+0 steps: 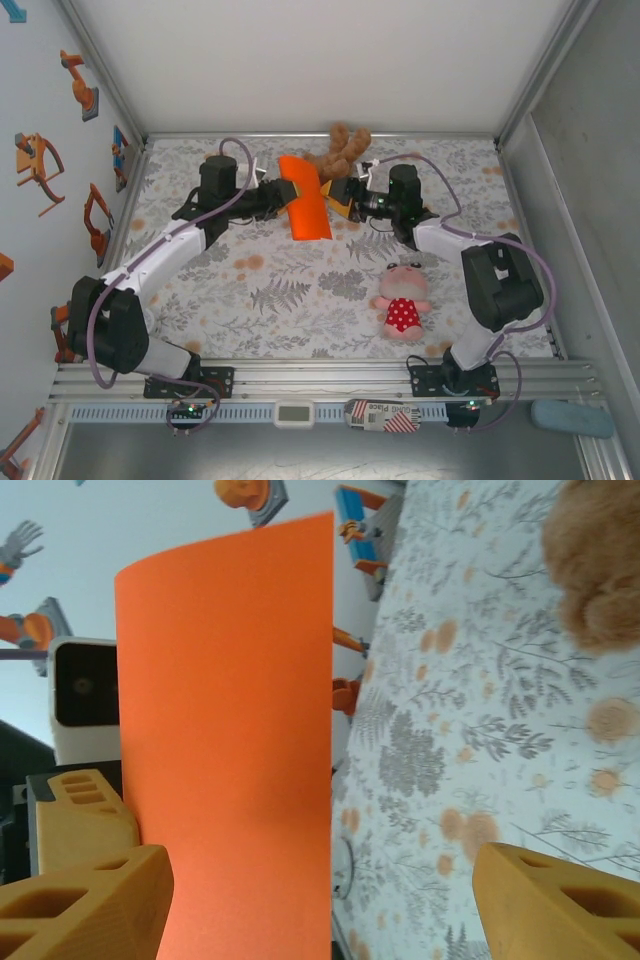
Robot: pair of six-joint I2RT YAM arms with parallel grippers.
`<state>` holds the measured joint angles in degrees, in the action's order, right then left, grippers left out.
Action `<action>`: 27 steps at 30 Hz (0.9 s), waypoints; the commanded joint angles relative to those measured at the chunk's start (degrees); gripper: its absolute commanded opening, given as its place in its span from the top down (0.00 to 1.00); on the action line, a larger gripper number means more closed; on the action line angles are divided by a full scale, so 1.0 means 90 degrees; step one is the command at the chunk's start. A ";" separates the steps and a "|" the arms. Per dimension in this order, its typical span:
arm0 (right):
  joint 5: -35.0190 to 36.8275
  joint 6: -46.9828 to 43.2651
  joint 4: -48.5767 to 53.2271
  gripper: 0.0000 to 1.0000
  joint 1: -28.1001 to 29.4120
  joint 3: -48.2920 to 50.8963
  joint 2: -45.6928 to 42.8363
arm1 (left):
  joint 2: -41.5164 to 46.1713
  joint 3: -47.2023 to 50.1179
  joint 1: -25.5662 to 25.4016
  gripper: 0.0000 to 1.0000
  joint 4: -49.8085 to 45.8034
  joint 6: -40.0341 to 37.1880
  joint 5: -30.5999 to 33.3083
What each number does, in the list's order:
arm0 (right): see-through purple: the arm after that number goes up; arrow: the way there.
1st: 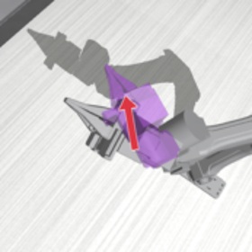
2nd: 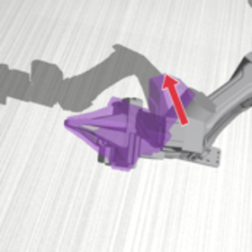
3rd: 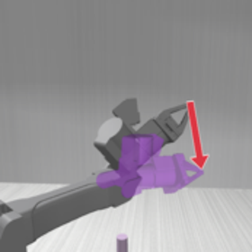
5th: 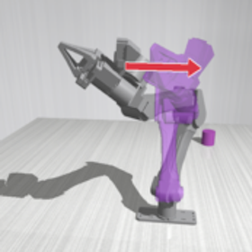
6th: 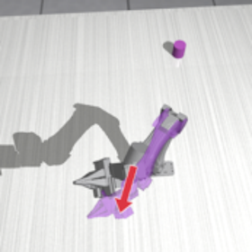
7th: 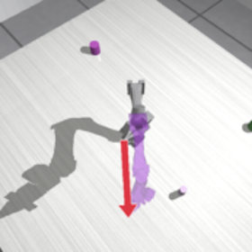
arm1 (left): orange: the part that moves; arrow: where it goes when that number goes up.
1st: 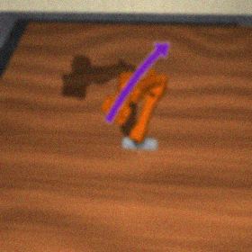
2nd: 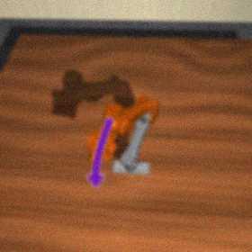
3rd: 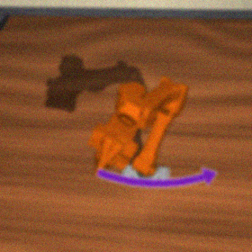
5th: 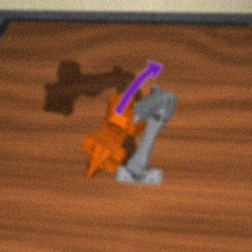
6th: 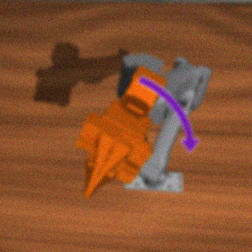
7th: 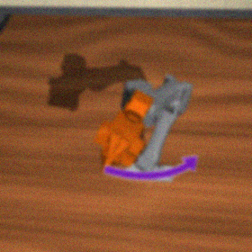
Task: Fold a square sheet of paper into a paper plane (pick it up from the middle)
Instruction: First fold in half a square sheet of paper at the center of the table.
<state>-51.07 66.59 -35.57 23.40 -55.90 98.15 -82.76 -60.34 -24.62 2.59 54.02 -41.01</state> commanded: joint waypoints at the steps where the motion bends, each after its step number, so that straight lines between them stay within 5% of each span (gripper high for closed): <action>1: -0.0432 0.0472 -0.0745 0.23 0.0083 -0.0266 0.0131 | -0.0132 -0.0088 0.0060 0.63 0.0634 0.0491 -0.0506; 20: -0.0543 0.0419 -0.0599 0.64 0.0047 -0.0246 -0.0183 | -0.0360 0.0043 0.0299 0.65 -0.0091 0.0029 -0.0651; 27: -0.0312 -0.0447 0.0868 0.89 0.0050 -0.0429 -0.0396 | -0.0431 0.0145 0.0304 0.65 -0.0055 -0.0001 -0.0699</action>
<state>-54.76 67.94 -34.72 24.14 -57.58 97.51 -85.78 -59.86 -22.09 2.55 55.70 -45.76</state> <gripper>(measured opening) 0.121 0.349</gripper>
